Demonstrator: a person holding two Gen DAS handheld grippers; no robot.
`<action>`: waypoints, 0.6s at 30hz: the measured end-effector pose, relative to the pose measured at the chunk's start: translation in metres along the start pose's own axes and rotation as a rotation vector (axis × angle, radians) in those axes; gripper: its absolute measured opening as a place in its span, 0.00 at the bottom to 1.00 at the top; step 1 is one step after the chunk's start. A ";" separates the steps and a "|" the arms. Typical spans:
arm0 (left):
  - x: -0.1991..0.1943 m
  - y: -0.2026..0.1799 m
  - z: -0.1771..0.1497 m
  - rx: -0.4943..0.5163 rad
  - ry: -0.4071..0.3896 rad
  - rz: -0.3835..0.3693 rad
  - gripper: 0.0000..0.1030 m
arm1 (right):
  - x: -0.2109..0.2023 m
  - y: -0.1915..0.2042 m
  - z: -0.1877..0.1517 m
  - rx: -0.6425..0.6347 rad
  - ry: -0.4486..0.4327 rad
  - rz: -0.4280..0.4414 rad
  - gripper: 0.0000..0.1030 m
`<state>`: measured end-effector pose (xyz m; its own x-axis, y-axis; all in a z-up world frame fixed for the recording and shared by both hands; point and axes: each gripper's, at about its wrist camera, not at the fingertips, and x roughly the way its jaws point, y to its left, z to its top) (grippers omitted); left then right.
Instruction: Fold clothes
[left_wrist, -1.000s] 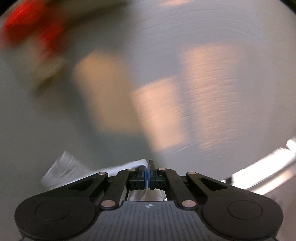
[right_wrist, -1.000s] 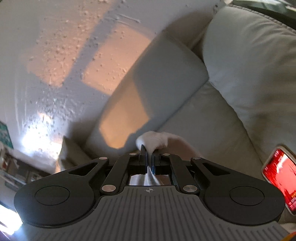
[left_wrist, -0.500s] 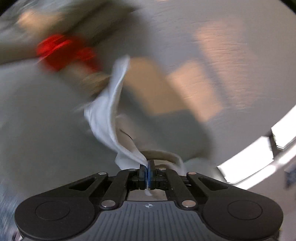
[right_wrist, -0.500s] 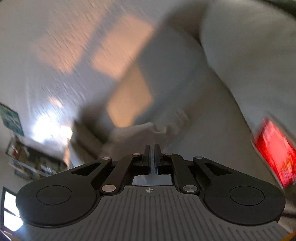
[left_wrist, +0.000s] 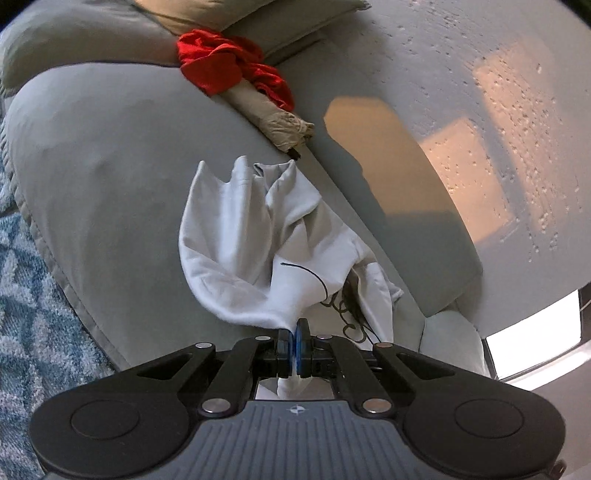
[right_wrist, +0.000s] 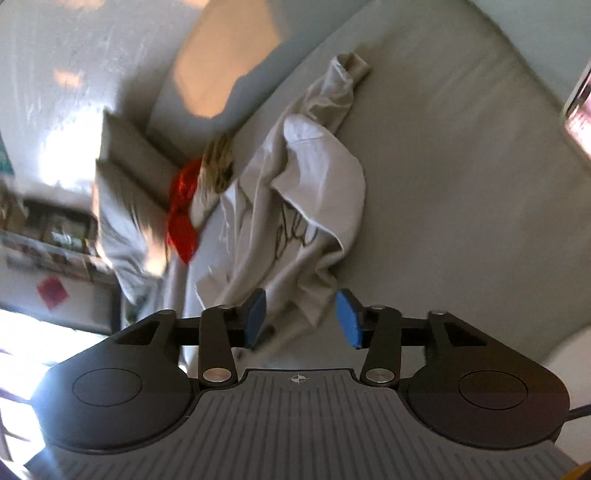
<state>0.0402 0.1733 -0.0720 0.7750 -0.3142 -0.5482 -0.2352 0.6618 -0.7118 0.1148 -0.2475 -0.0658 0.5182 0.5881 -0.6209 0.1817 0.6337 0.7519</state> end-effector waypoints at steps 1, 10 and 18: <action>0.004 0.008 0.001 -0.012 0.002 0.001 0.00 | 0.008 -0.001 0.002 -0.004 -0.016 -0.021 0.49; 0.017 0.019 0.007 -0.035 0.015 0.001 0.00 | 0.069 0.006 0.010 -0.118 -0.047 -0.176 0.41; 0.017 0.001 0.002 0.025 0.060 -0.011 0.00 | 0.044 0.001 0.022 -0.079 -0.252 -0.183 0.01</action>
<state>0.0544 0.1701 -0.0816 0.7407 -0.3612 -0.5664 -0.2114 0.6750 -0.7069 0.1566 -0.2324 -0.0875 0.6755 0.3238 -0.6625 0.2312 0.7602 0.6072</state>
